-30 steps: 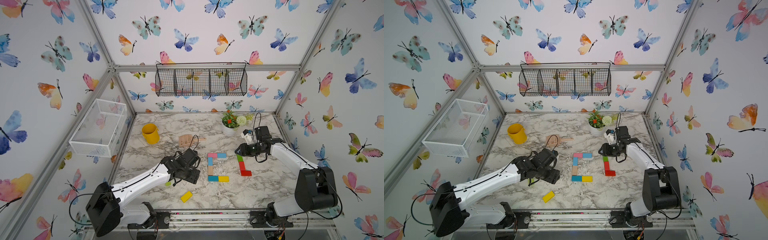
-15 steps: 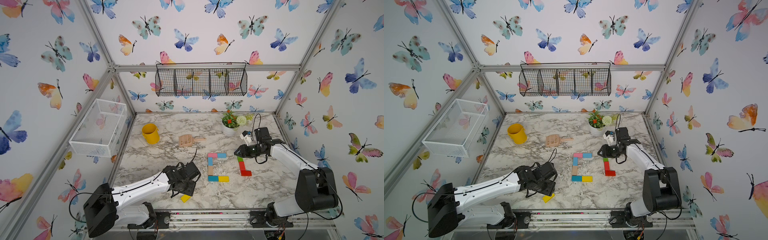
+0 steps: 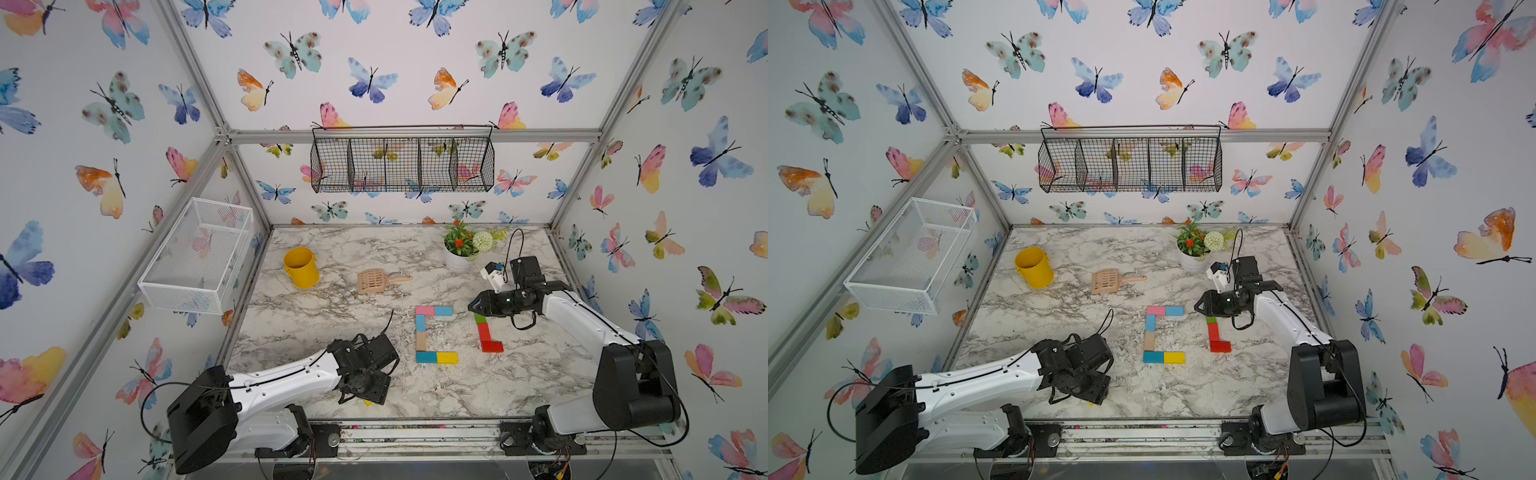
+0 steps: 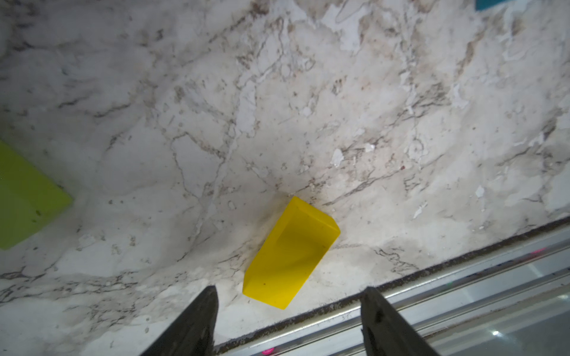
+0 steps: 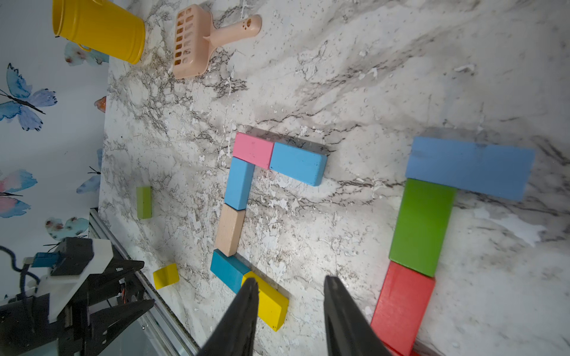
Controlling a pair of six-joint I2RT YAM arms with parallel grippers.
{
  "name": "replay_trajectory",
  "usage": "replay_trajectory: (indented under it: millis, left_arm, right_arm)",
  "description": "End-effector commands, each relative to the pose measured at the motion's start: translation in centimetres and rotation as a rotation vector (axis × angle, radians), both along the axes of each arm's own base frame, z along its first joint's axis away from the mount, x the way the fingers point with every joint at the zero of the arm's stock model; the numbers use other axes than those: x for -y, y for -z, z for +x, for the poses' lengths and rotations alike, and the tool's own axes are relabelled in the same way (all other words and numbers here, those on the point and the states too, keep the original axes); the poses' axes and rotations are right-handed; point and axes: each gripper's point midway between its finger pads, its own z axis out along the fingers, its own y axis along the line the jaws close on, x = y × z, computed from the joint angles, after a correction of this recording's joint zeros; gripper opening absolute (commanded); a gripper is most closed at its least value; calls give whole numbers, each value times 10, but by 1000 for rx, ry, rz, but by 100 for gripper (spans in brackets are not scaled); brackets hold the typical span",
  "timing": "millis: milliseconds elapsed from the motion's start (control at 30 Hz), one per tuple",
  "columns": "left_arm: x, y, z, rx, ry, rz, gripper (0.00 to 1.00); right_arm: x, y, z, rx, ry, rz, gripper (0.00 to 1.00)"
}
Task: Assemble the letter c with building blocks
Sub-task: Pick up the building block from the center of the board.
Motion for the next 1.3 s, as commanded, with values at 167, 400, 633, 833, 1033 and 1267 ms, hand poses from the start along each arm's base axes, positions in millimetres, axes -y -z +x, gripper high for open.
replay_trajectory:
  millis: [167, 400, 633, 833, 1033, 1267]
  left_arm:
    - [6, 16, -2, -30, 27, 14, 72]
    - [8, 24, -7, -48, 22, -8, 66]
    - [7, 28, -10, -63, 28, -9, 56]
    - [9, 29, -9, -64, 31, -12, 45]
    - [10, 30, -9, -66, 31, -12, 38]
    - [7, 35, -9, -69, 11, 2, 44]
  right_arm:
    - [-4, -5, -4, 1, -7, 38, 39]
    - [-6, -4, -3, -9, -9, 50, 38]
    - [-7, -7, -2, -6, -6, 61, 38]
    - [-7, -6, -4, -10, -7, 60, 38]
    - [-8, -6, -5, -11, -10, 65, 38]
    - [-9, -8, -5, -8, -15, 70, 38]
